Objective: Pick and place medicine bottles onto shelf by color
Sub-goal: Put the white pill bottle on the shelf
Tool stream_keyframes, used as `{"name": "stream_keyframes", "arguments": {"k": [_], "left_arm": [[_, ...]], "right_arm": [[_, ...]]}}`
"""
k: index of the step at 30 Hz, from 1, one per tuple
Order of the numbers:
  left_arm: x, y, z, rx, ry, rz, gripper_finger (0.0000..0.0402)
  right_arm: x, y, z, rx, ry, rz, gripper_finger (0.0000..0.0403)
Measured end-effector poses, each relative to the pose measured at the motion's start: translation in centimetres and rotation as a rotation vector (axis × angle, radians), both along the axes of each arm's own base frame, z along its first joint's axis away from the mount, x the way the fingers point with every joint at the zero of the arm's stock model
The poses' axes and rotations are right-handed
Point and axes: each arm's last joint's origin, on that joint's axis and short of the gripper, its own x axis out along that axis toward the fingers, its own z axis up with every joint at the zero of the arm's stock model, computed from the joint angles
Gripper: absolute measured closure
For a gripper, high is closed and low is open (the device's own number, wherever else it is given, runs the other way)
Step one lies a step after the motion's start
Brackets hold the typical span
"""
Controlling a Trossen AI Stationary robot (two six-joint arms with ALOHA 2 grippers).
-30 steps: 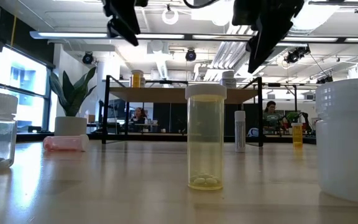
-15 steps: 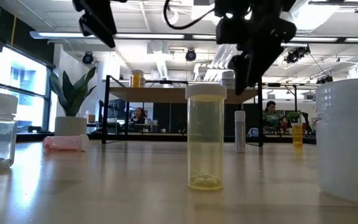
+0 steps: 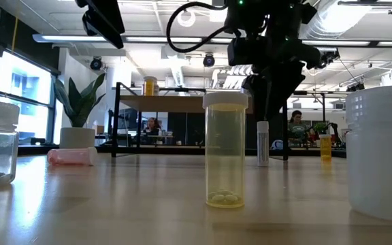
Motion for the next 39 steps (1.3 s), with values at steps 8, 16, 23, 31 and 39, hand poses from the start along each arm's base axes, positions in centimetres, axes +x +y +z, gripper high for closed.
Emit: {"name": "stream_keyframes", "arguments": {"k": [8, 16, 23, 31, 39], "left_arm": [[0.0, 0.0, 0.0, -0.001, 0.003, 0.000, 0.0183], [-0.1, 0.0, -0.1, -0.003, 0.012, 0.003, 0.0183], [-0.1, 0.0, -0.1, -0.003, 0.014, 0.003, 0.0183], [-0.1, 0.0, -0.1, -0.002, 0.014, 0.002, 0.0183], [-0.2, 0.0, -0.1, -0.009, 0.027, -0.001, 0.0183]], "right_arm": [[0.5, 0.0, -1.1, -0.001, 0.023, 0.002, 0.0186], [0.7, 0.0, -1.7, 0.002, 0.043, 0.000, 0.0212], [0.7, 0.0, -1.7, 0.008, 0.043, -0.023, 0.0267], [0.7, 0.0, -1.7, 0.008, 0.044, -0.022, 0.0319], [0.3, 0.0, -1.5, 0.021, 0.064, -0.019, 0.0334]]}}
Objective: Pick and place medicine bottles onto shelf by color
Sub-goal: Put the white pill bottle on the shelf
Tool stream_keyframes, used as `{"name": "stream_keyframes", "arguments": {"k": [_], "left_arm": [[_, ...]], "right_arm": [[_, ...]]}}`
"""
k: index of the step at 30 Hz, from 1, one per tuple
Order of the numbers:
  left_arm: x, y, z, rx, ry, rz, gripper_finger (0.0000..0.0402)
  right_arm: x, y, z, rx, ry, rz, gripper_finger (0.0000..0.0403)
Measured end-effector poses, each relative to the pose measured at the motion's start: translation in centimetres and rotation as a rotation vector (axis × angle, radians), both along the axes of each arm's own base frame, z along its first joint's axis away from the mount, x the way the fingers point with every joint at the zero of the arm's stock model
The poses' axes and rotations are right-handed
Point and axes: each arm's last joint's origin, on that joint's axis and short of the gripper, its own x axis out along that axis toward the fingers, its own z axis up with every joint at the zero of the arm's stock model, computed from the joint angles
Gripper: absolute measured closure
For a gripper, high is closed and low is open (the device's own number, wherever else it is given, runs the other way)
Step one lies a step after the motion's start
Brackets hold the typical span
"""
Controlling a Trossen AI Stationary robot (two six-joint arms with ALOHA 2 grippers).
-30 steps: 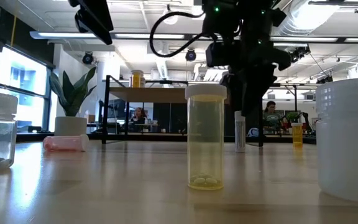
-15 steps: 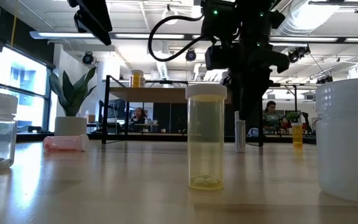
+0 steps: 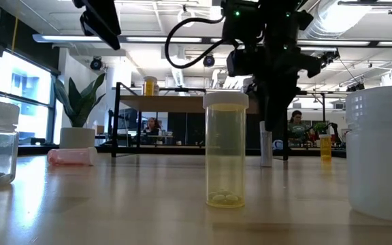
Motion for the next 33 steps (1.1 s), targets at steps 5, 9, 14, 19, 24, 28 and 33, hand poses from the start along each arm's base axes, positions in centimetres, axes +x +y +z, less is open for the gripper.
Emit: {"name": "stream_keyframes", "arguments": {"k": [5, 9, 14, 19, 24, 28, 33], "left_arm": [[-0.2, 0.0, -0.1, -0.005, 0.020, -0.002, 0.0183], [-0.2, 0.0, -0.1, -0.007, 0.022, -0.003, 0.0183], [-0.2, 0.0, -0.1, -0.015, 0.022, 0.009, 0.0183], [-0.2, -0.1, -0.1, -0.035, 0.021, 0.007, 0.0183], [-0.2, -0.1, -0.1, -0.035, 0.021, 0.007, 0.0183], [-0.2, -0.1, -0.1, -0.036, 0.021, 0.007, 0.0183], [-0.2, -0.1, -0.1, -0.035, 0.021, 0.007, 0.0183]], "right_arm": [[-0.4, -0.5, 2.6, 0.003, -0.009, -0.014, 0.0333], [-0.2, -1.4, 6.3, -0.001, -0.049, -0.039, 0.0333], [-0.1, -3.3, 10.6, -0.008, -0.112, -0.095, 0.0332], [-0.8, -5.3, 13.5, -0.020, -0.125, -0.140, 0.0332], [-1.9, -7.6, 15.9, -0.092, -0.121, -0.204, 0.0332], [-2.8, -9.8, 17.0, -0.119, -0.141, -0.243, 0.0332], [-4.1, -12.8, 17.1, -0.139, -0.135, -0.308, 0.0332]]}}
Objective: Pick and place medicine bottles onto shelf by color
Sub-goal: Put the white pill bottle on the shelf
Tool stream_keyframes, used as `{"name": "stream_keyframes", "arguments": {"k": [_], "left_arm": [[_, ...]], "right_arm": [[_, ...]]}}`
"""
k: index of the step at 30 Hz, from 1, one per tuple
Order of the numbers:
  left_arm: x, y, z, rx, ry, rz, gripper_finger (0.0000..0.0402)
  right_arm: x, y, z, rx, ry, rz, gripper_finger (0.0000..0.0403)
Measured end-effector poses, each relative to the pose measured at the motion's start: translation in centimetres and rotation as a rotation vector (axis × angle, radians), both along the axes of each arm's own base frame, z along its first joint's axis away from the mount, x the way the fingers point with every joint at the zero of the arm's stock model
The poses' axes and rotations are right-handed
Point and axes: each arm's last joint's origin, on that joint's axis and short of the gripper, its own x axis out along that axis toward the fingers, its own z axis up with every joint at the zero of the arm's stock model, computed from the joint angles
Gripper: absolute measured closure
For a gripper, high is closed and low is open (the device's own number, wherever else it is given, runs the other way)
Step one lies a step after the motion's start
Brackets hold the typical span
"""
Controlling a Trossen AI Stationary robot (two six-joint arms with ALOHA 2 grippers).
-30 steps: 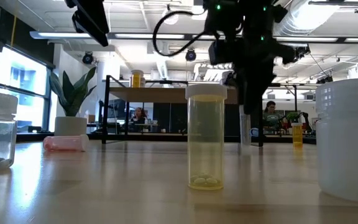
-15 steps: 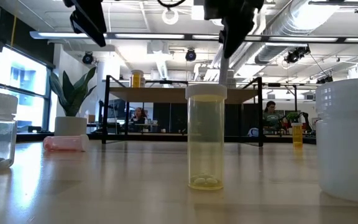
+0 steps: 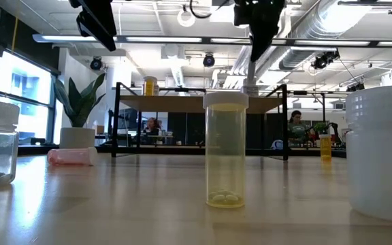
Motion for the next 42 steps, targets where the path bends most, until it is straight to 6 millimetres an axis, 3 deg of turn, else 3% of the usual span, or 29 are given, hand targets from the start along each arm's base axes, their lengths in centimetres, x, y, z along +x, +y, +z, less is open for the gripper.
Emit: {"name": "stream_keyframes", "arguments": {"k": [9, 15, 22, 42], "left_arm": [[0.0, 0.0, 0.0, 0.000, 0.000, 0.000, 0.0183], [0.0, 0.0, 0.0, 0.000, 0.000, 0.000, 0.0183], [0.0, 0.0, 0.0, 0.001, -0.001, 0.001, 0.0183], [0.0, 0.0, 0.0, 0.003, -0.001, 0.002, 0.0183]], "right_arm": [[-2.3, -4.1, 0.0, -0.011, 0.004, -0.083, 0.0332], [-3.3, -5.7, -0.2, 0.020, 0.002, -0.127, 0.0332], [-2.5, -5.4, -1.8, 0.103, 0.085, -0.120, 0.0332], [-2.2, -4.7, -2.8, 0.129, 0.123, -0.120, 0.0332]]}}
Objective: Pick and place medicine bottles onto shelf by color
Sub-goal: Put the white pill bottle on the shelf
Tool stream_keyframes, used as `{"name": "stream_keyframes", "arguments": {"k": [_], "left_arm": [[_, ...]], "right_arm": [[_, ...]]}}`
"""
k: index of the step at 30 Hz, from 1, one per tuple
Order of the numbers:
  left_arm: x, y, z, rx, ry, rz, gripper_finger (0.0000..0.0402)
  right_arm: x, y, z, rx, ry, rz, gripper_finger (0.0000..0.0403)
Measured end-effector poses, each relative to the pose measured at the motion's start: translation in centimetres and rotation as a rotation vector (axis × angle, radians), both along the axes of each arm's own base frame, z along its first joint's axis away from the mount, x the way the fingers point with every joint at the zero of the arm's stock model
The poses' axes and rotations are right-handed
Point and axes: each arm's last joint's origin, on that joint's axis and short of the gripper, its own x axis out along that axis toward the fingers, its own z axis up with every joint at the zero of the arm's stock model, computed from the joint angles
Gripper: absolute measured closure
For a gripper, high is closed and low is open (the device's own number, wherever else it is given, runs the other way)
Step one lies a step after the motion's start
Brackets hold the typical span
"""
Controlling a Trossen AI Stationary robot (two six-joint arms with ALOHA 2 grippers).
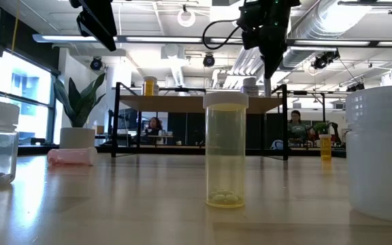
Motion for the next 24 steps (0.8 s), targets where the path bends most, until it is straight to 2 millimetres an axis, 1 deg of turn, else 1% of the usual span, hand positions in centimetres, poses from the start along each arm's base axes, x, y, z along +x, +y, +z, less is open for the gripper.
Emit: {"name": "stream_keyframes", "arguments": {"k": [8, 12, 17, 24], "left_arm": [[0.00, 0.00, 0.00, 0.000, 0.000, 0.000, 0.0183], [0.00, -0.01, 0.00, -0.004, 0.000, -0.002, 0.0183], [0.01, -0.13, -0.01, -0.039, -0.001, -0.021, 0.0183], [-0.06, -0.34, -0.06, -0.082, 0.007, -0.046, 0.0183]], "right_arm": [[0.10, -0.04, -0.07, -0.003, -0.005, 0.001, 0.0323], [0.26, -0.16, -0.42, -0.001, 0.003, 0.008, 0.0302], [0.33, -0.27, -0.29, -0.027, -0.006, 0.005, 0.0274], [0.36, -0.29, -0.25, -0.028, -0.012, -0.003, 0.0257]]}}
